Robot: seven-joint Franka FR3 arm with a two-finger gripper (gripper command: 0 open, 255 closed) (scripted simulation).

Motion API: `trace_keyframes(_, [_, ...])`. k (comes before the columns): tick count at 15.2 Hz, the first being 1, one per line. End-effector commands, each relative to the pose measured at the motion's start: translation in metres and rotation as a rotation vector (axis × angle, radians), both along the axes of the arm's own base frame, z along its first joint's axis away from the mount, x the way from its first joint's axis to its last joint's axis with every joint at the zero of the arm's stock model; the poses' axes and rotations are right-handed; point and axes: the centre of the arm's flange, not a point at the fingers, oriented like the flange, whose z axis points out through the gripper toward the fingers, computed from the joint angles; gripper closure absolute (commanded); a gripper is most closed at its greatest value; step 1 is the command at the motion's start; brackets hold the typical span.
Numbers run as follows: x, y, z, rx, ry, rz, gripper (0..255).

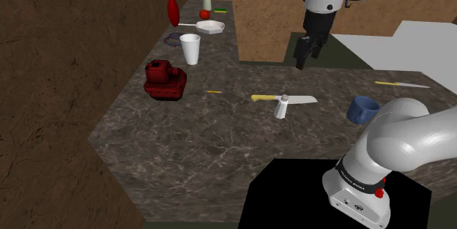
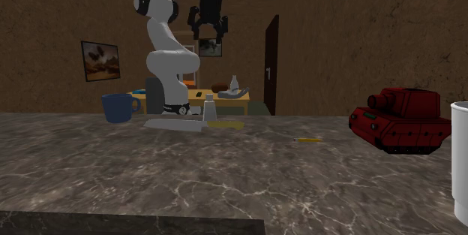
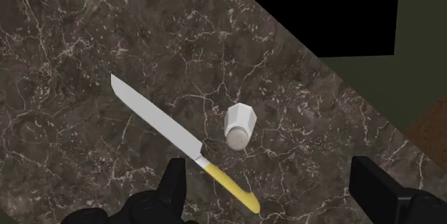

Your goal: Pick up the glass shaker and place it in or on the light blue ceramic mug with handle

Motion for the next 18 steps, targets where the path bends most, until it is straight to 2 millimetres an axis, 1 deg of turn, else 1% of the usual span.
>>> trace_keyframes(1, [0.0,0.0,0.0,0.0,0.0,0.0,0])
trace_keyframes(14, [0.049,-0.061,-0.158,0.163,-0.045,-0.234,0])
trace_keyframes(15, [0.05,-0.062,-0.16,0.165,-0.046,-0.238,0])
trace_keyframes(18, [0.05,-0.061,-0.176,0.165,-0.046,-0.238,0])
